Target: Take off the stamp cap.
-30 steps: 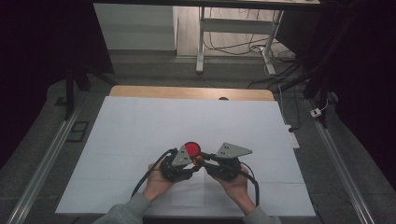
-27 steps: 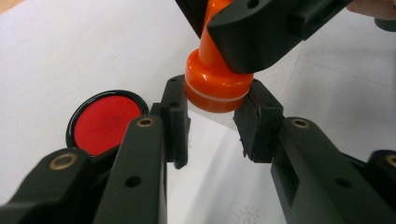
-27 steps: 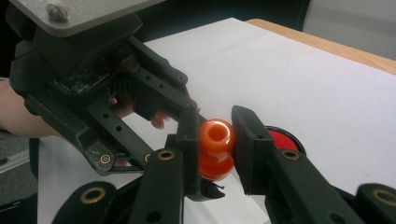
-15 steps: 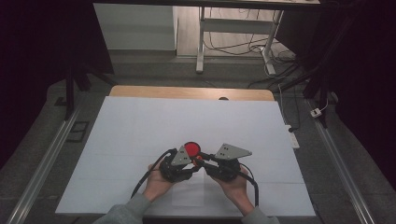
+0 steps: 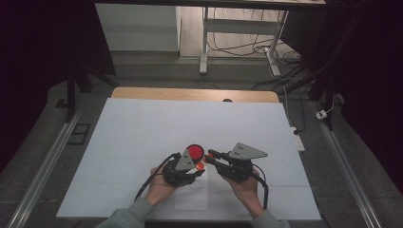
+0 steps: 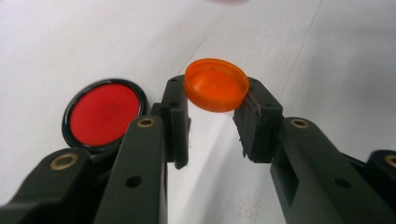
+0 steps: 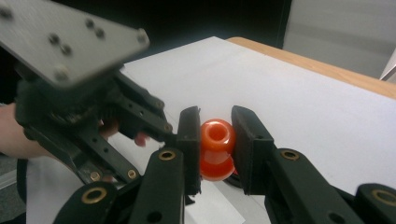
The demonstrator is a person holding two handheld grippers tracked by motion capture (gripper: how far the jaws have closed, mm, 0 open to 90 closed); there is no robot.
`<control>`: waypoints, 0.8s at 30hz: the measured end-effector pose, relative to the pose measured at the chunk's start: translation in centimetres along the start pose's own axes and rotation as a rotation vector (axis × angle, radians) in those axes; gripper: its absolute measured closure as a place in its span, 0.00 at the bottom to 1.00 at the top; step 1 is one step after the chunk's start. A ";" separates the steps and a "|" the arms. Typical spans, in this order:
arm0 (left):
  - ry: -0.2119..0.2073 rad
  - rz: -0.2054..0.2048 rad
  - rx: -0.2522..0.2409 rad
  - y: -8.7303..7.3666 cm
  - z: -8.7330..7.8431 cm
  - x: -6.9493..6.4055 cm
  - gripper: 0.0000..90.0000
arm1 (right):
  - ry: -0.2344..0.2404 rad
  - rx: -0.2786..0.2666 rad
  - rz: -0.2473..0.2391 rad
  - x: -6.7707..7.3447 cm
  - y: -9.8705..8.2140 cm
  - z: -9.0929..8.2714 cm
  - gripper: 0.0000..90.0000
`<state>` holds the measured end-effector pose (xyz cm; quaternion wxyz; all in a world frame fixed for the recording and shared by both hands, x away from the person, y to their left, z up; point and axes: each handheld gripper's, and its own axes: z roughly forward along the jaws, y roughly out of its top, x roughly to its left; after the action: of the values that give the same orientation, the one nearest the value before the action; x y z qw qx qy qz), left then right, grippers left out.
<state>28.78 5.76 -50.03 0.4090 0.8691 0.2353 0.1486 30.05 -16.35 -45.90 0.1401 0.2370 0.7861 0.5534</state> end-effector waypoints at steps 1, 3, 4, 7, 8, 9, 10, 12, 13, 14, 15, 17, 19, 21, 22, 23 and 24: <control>-0.002 -0.002 0.000 -0.1 0.0 0.1 0.73 | 0.004 0.001 0.003 0.0 -0.1 0.1 0.82; 0.001 -0.010 -0.008 -0.2 -0.2 0.3 0.73 | 0.008 0.008 -0.002 0.1 -0.2 0.3 0.82; 0.002 -0.010 -0.010 -0.2 -0.2 0.4 0.73 | 0.008 0.006 -0.001 0.1 -0.1 0.2 0.82; 0.011 -0.005 -0.017 -0.3 -0.5 0.5 0.73 | 0.002 -0.001 0.000 0.0 0.0 0.0 0.82; 0.017 -0.003 -0.019 -0.3 -0.6 0.6 0.73 | 0.002 -0.002 0.002 -0.1 0.0 0.0 0.82; 0.020 -0.003 -0.024 -0.4 -0.7 0.6 0.73 | 0.001 -0.003 0.003 -0.1 0.0 0.0 0.82; 0.021 -0.004 -0.028 -0.4 -0.9 0.7 0.73 | 0.001 -0.004 0.004 -0.1 -0.1 0.0 0.82; 0.024 -0.009 -0.037 -0.5 -1.2 0.8 0.73 | 0.001 -0.008 0.004 -0.1 -0.1 0.0 0.82; 0.024 -0.012 -0.040 -0.5 -1.4 0.9 0.73 | 0.001 -0.008 0.003 -0.1 -0.1 -0.1 0.82; 0.027 -0.014 -0.043 -0.6 -1.5 0.9 0.73 | 0.000 -0.010 0.002 -0.1 -0.1 -0.1 0.82; 0.027 -0.015 -0.042 -0.7 -1.7 1.0 0.73 | -0.001 -0.011 0.000 -0.1 -0.1 -0.1 0.82; 0.026 -0.020 -0.046 -0.8 -2.0 1.2 0.73 | 0.000 -0.013 0.002 -0.2 -0.1 -0.2 0.82; 0.026 -0.022 -0.048 -1.0 -2.3 1.2 0.73 | 0.001 -0.012 0.002 -0.2 -0.1 -0.2 0.82; 0.029 -0.026 -0.053 -1.2 -2.7 1.3 0.73 | 0.002 -0.009 0.000 -0.2 -0.1 -0.2 0.82; 0.031 -0.029 -0.055 -1.3 -2.9 1.4 0.73 | 0.002 -0.011 0.001 -0.2 -0.1 -0.2 0.82; 0.031 -0.034 -0.057 -1.4 -3.1 1.4 0.73 | 0.001 -0.008 0.000 -0.2 -0.1 -0.2 0.82; 0.034 -0.036 -0.058 -1.5 -3.3 1.5 0.73 | 0.002 -0.009 0.001 -0.2 -0.1 -0.2 0.82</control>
<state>28.14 9.53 -49.04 0.4326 0.8498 0.2534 0.1628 30.11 -16.66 -45.88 0.1401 0.2363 0.7837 0.5571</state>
